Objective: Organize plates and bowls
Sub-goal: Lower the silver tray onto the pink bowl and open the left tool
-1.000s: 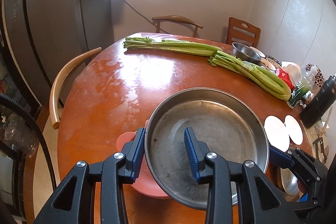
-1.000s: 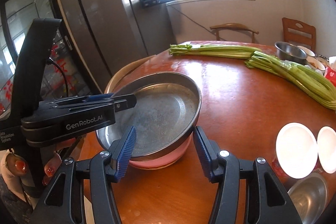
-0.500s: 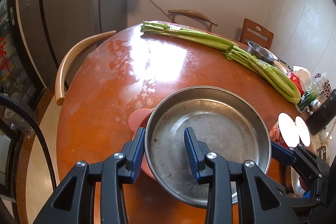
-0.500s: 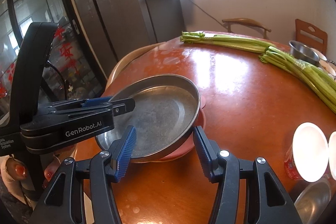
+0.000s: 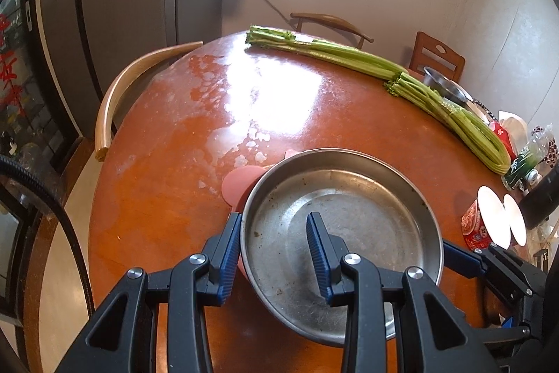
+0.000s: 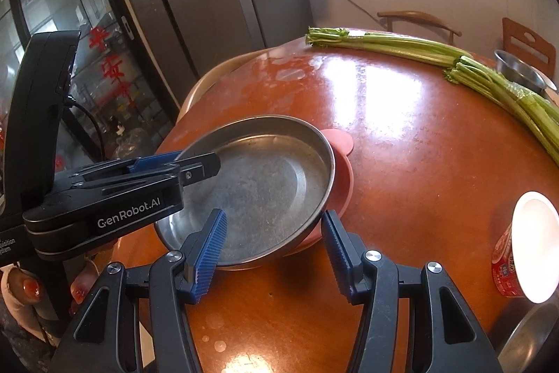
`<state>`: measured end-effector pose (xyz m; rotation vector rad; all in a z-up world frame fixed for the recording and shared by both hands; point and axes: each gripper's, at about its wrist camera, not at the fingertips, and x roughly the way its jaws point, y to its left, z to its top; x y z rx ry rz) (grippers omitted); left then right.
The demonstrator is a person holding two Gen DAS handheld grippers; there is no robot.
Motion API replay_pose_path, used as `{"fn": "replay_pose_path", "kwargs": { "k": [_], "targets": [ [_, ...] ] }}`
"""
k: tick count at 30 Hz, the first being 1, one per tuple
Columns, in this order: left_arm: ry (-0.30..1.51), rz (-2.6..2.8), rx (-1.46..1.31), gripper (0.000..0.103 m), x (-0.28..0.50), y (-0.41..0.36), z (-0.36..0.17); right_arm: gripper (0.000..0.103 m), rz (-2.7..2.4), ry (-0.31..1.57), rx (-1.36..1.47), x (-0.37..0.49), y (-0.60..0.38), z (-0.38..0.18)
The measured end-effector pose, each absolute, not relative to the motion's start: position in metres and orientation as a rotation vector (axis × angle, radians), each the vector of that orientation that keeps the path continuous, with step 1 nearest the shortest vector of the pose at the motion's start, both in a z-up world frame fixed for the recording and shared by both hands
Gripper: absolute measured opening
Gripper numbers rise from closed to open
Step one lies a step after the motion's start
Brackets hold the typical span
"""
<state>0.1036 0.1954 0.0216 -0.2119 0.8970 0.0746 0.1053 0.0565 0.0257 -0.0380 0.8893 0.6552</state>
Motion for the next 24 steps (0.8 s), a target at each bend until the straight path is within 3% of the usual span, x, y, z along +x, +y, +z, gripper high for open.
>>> {"fn": "replay_pose_path", "kwargs": {
  "k": [24],
  "targets": [
    [0.926, 0.108, -0.214, 0.037, 0.115, 0.199, -0.005, 0.058, 0.659, 0.916, -0.050, 0.113, 0.063, 0.015]
  ]
}}
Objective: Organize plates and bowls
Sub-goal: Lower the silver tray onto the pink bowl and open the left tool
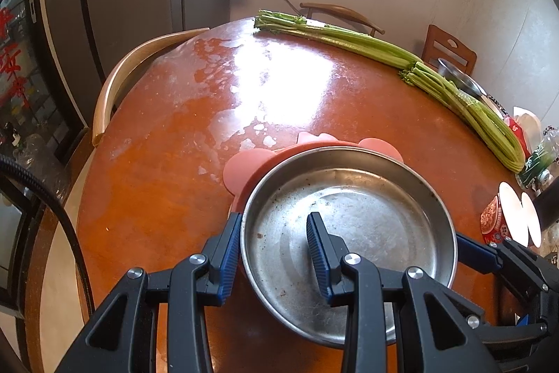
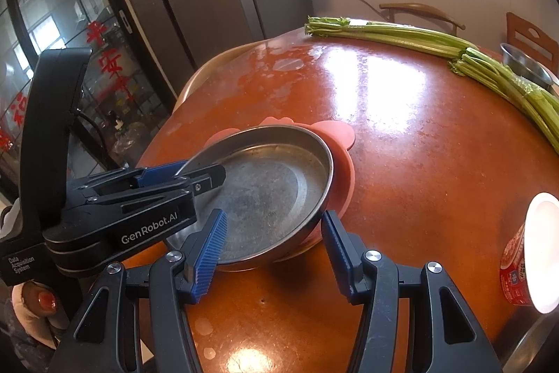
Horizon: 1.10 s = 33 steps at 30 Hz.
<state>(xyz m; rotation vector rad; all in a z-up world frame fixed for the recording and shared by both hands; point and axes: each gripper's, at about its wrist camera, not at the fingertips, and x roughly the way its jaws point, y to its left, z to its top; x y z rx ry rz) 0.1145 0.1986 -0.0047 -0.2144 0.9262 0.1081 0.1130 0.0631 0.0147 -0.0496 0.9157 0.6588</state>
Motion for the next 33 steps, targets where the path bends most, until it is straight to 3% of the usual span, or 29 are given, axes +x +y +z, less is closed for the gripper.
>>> {"fn": "replay_pose_path", "kwargs": {
  "k": [33],
  "targets": [
    [0.902, 0.163, -0.207, 0.037, 0.124, 0.205, -0.015, 0.058, 0.615, 0.890, -0.113, 0.123, 0.074, 0.005]
  ]
}}
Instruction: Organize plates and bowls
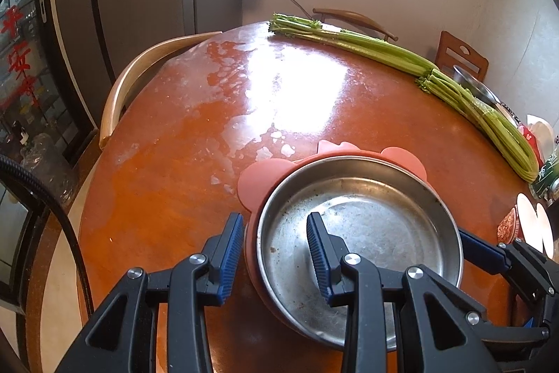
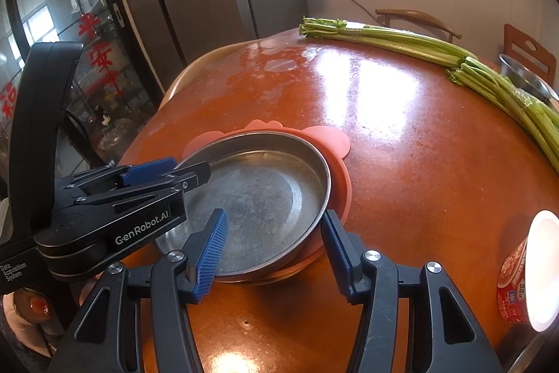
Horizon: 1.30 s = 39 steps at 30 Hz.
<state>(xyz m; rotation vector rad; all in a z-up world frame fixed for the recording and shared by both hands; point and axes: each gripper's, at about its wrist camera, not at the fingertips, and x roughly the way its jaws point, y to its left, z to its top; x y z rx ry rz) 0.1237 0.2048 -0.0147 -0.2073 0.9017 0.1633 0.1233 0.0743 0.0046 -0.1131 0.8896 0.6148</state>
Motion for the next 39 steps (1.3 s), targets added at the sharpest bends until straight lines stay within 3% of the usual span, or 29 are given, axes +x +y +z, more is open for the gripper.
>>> {"fn": "replay_pose_path", "kwargs": {
  "k": [29, 39],
  "targets": [
    [0.926, 0.104, -0.327, 0.038, 0.119, 0.219, -0.018, 0.058, 0.561, 0.766, -0.226, 0.123, 0.083, 0.001],
    [0.929, 0.073, -0.382, 0.047, 0.105, 0.223, -0.012, 0.058, 0.596, 0.744, -0.160, 0.122, 0.063, 0.021]
  ]
}}
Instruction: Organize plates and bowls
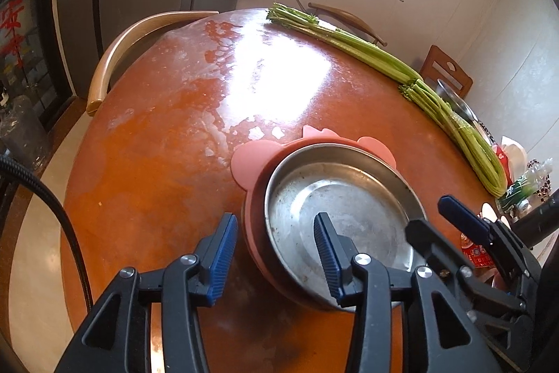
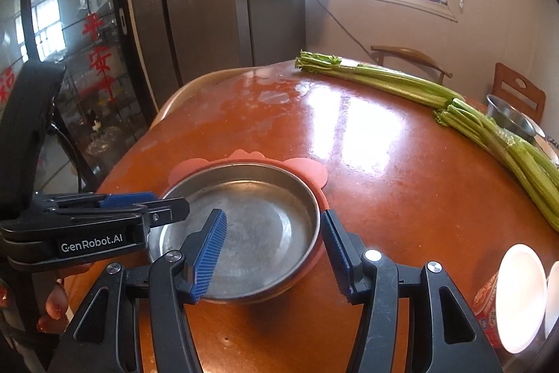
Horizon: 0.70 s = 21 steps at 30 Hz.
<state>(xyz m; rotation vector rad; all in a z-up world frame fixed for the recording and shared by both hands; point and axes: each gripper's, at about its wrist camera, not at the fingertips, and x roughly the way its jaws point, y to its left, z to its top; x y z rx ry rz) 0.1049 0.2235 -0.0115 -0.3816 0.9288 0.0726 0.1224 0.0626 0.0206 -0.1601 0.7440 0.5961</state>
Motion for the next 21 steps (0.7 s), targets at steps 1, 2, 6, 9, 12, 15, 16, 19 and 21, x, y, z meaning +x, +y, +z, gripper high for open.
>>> {"fn": "replay_pose_path", "kwargs": {
  "k": [1, 2, 6, 9, 12, 15, 16, 19, 21],
  "targets": [
    [0.928, 0.075, -0.383, 0.048, 0.103, 0.224, -0.011, 0.058, 0.596, 0.748, -0.151, 0.123, 0.059, 0.021],
    [0.930, 0.081, -0.388, 0.050, 0.102, 0.225, -0.011, 0.058, 0.590, 0.753, -0.144, 0.122, 0.055, 0.022],
    [0.941, 0.086, -0.409, 0.052, 0.100, 0.231, -0.016, 0.058, 0.580, 0.788, -0.129, 0.116, 0.040, 0.021],
    [0.941, 0.070, -0.451, 0.052, 0.099, 0.234, -0.019, 0.059, 0.611, 0.825, -0.066, 0.110, 0.030, 0.019],
    [0.952, 0.037, -0.493, 0.052, 0.099, 0.236, -0.023, 0.062, 0.637, 0.874, -0.014, 0.107, 0.026, 0.016],
    [0.958, 0.043, -0.497, 0.052, 0.100, 0.236, -0.025, 0.063, 0.631, 0.907, 0.017, 0.106, 0.025, 0.011],
    [0.959, 0.040, -0.498, 0.052, 0.100, 0.236, -0.025, 0.063, 0.633, 0.918, 0.025, 0.106, 0.025, 0.010],
    [0.967, 0.041, -0.500, 0.052, 0.103, 0.234, -0.027, 0.063, 0.642, 0.949, 0.067, 0.108, 0.026, 0.005],
    [0.974, 0.036, -0.506, 0.052, 0.108, 0.232, -0.029, 0.063, 0.638, 0.960, 0.095, 0.110, 0.025, 0.002]
  ]
}}
